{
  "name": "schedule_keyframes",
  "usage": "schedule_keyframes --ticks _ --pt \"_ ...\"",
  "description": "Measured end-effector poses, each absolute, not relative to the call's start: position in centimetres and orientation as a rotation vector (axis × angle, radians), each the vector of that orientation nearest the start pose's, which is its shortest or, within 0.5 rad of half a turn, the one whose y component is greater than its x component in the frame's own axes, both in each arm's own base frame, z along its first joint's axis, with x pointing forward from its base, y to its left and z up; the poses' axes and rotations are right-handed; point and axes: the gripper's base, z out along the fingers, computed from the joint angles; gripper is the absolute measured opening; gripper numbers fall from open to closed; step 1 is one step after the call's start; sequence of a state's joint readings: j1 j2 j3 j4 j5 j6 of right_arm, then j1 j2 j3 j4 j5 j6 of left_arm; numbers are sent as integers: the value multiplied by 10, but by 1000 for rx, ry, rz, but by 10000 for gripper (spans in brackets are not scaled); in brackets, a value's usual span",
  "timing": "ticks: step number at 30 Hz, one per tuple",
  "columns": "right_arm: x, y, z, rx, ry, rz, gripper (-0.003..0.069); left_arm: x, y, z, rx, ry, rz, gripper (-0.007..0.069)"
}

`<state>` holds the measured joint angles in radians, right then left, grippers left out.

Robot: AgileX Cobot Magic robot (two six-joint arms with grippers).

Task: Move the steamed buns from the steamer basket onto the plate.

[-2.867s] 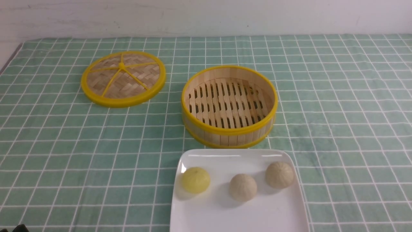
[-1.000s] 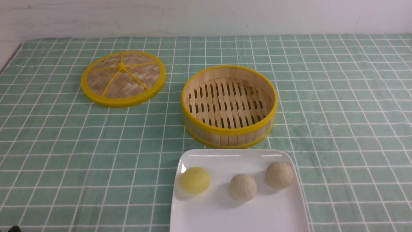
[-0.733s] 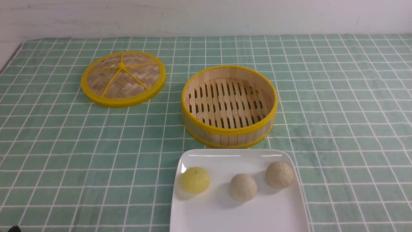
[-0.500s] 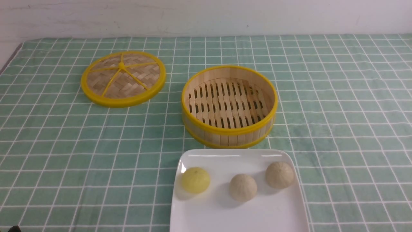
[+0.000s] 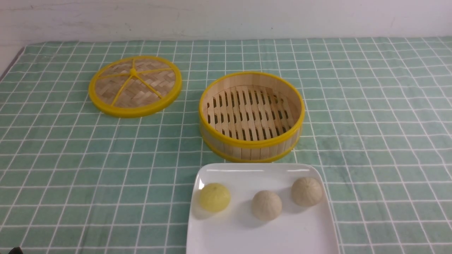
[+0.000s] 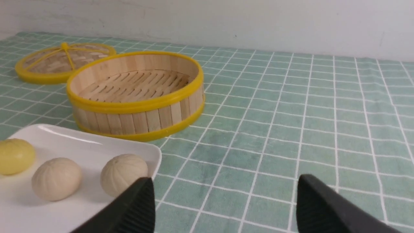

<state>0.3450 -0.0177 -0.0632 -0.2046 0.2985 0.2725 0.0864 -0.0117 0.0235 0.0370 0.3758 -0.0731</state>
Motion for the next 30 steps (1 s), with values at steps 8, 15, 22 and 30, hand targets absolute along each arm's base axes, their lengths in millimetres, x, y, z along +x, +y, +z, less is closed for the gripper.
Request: schedule_keyframes --ticks 8,15,22,30 --pt "52 3 203 -2 1765 99 568 52 6 172 -125 1867 48 240" --pt "51 -4 193 127 1854 7 568 52 6 172 -124 1867 49 240" --pt "52 -6 174 177 1910 -19 568 52 6 172 -124 1867 49 240" --pt "53 -6 174 183 1883 -5 568 52 6 172 -124 1867 50 240"
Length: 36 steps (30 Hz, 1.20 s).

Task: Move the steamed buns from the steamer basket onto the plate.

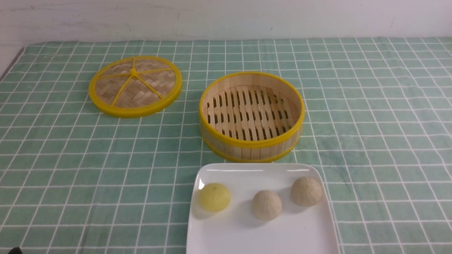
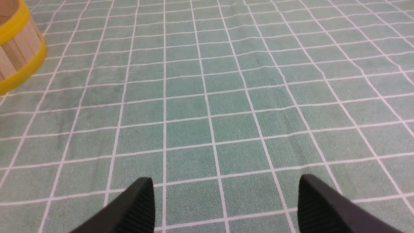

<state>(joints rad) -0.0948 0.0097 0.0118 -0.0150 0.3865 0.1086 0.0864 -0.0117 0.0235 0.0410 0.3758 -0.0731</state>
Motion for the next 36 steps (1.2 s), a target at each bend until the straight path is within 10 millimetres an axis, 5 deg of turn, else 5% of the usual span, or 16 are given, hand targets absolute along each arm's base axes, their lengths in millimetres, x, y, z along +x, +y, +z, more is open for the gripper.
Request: schedule_keyframes --ticks 36 --pt "53 -3 174 139 1885 5 568 52 6 172 -124 1867 50 240"
